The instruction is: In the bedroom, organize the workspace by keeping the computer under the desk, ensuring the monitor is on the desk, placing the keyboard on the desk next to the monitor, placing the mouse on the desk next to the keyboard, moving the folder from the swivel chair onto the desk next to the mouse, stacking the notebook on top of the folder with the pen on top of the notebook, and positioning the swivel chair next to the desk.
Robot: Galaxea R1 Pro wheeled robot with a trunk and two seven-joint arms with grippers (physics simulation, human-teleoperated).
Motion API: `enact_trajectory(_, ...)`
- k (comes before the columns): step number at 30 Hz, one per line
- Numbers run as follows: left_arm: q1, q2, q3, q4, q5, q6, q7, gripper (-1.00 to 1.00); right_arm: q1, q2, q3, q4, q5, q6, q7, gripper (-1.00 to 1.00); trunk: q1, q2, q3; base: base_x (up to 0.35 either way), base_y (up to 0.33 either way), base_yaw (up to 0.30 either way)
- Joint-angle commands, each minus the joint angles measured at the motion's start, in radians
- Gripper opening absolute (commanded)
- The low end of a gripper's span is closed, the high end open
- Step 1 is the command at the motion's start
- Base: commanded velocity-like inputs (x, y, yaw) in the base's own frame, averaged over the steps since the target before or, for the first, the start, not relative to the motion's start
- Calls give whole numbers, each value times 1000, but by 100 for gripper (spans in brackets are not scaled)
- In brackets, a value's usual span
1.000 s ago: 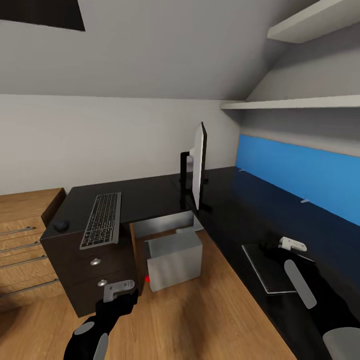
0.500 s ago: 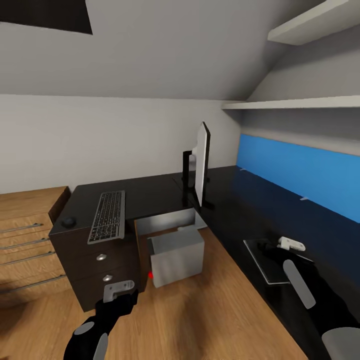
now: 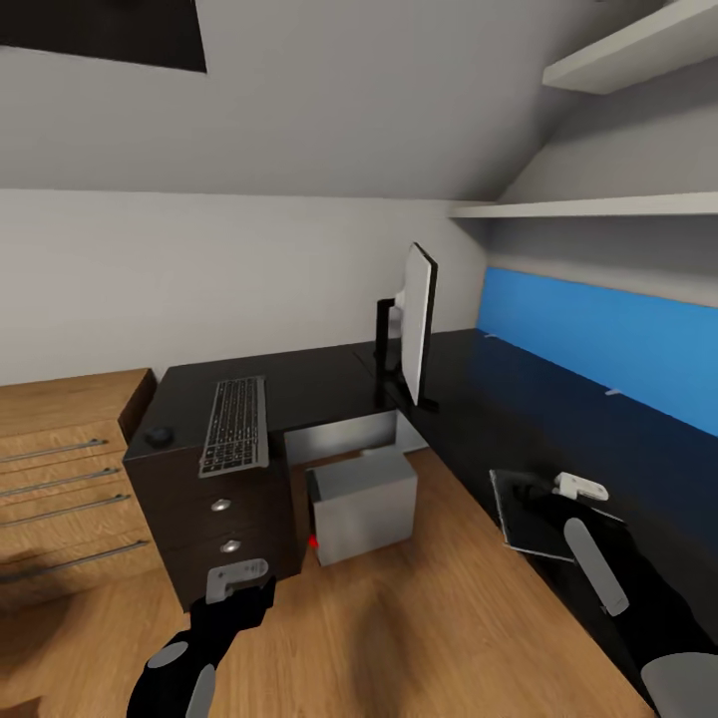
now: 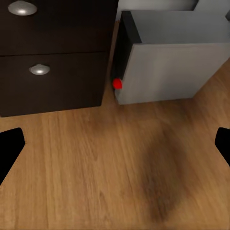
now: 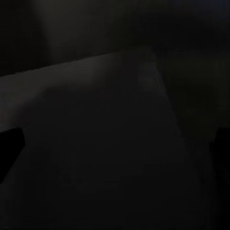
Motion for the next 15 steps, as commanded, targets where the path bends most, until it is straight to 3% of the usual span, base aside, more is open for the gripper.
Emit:
enact_trajectory(1, -1, 0, 0, -1, 7, 4, 6, 100, 0, 0, 3, 66, -36, 3, -11, 100, 0, 0, -1, -15, 169, 0)
enact_trajectory(6, -1, 0, 0, 0, 7, 4, 6, 100, 0, 0, 3, 66, -36, 3, -11, 100, 0, 0, -1, -6, 159, 0)
enact_trajectory(15, -1, 0, 0, 0, 7, 4, 6, 100, 0, 0, 3, 66, -36, 3, -11, 100, 0, 0, -1, -1, 25, 0)
